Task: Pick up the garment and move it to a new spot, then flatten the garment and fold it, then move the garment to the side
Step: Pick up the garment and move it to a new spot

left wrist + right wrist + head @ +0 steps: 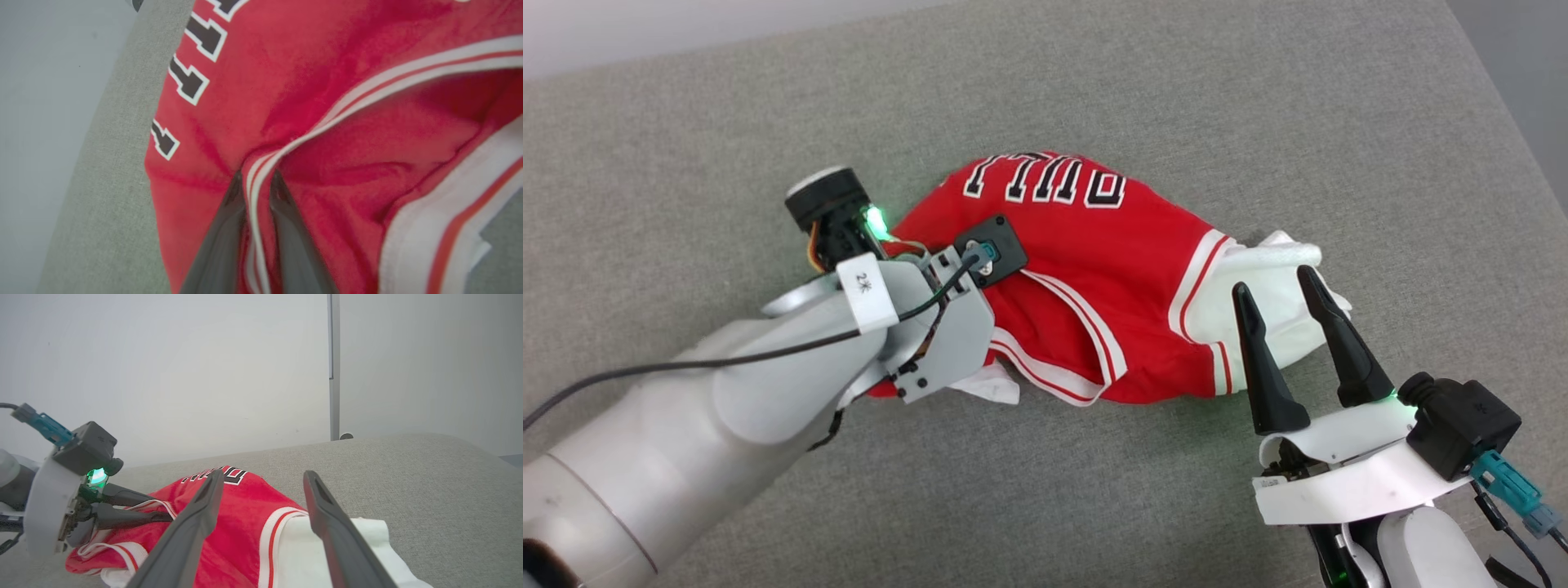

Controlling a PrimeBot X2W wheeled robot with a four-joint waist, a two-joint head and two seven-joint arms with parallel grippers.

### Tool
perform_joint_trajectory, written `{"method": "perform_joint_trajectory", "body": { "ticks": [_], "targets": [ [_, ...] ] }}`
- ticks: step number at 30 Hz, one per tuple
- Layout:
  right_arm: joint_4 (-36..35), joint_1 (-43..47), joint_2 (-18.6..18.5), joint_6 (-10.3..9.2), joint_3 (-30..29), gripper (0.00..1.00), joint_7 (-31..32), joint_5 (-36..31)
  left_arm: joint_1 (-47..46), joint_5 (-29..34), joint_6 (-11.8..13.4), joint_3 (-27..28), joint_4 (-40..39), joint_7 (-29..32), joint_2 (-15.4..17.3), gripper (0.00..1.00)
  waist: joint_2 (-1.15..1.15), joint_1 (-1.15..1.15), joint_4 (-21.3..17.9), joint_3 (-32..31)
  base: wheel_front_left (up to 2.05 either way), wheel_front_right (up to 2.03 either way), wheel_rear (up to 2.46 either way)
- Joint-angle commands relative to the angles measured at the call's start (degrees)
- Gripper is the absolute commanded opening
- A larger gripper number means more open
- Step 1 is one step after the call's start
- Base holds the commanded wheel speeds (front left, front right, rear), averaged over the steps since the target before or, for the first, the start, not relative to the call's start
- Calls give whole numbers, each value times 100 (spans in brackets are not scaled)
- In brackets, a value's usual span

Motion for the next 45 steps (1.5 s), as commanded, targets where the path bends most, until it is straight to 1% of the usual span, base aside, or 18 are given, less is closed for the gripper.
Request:
{"method": "perform_joint_trajectory", "body": {
  "ticks": [1, 7, 10, 13, 14, 15, 19, 24, 30, 35, 40, 43, 45],
  "targets": [
    [-1, -68, 11, -2, 16, 100, -5, 6, 121, -62, 14, -7, 86, 95, -3, 0, 0, 0, 5, 4, 0, 0, 0],
    [-16, -75, 11, -2, 20, 100, -5, -5, 304, -186, 12, -29, 176, 326, -24, 0, 0, 0, -3, 46, 0, 0, 0],
    [-4, -77, 11, -2, -10, 100, -5, 5, 274, -411, 8, -36, 188, 293, -46, 0, 0, 0, 7, 46, 0, 0, 0],
    [11, -63, 11, -2, -29, 100, -5, 1, 270, -506, 8, -36, 180, 251, -66, 1, 0, 0, 27, 12, 0, 0, 0],
    [23, -48, 12, -2, -34, 100, -5, -7, 266, -544, 8, -32, 176, 194, -72, 36, 0, 0, 39, -19, 0, 0, 0],
    [36, -34, 11, -2, -44, 100, -5, -20, 239, -660, 8, -25, 198, 111, -77, 100, 0, 0, 55, -57, 0, 0, 0],
    [101, 43, 10, -2, -81, 100, -5, -80, 130, -1215, 10, -5, 279, -252, -159, 100, 0, 0, 147, -277, 0, 0, 0],
    [204, 186, 9, -2, -132, 100, -5, -226, 52, -2304, 10, -3, 331, -862, -223, 100, 0, 0, 318, -617, 0, 0, 0],
    [369, 462, 9, -2, -166, 100, -5, -405, 344, -3340, 10, -4, 373, -1680, -212, 100, 0, 0, 586, -1062, 0, 0, 0],
    [516, 764, 6, -1, -233, 100, -5, -589, 1062, -4149, 10, 213, 536, -2553, -129, 100, 0, 0, 785, -1376, 0, 0, 0],
    [559, 1096, 7, -2, -436, 100, -5, -694, 1990, -4742, 10, 473, 633, -2980, -14, 100, 0, 0, 1024, -1542, 0, 0, 0],
    [586, 1294, 7, -2, -590, 100, -5, -758, 2541, -4902, 10, 824, 646, -3065, 23, 100, 0, 0, 1173, -1601, 0, 0, 0],
    [591, 1430, 8, -2, -678, 100, -5, -821, 2879, -4801, 10, 1354, 650, -3077, 24, 100, 0, 0, 1268, -1642, 0, 0, 0]
  ]
}}
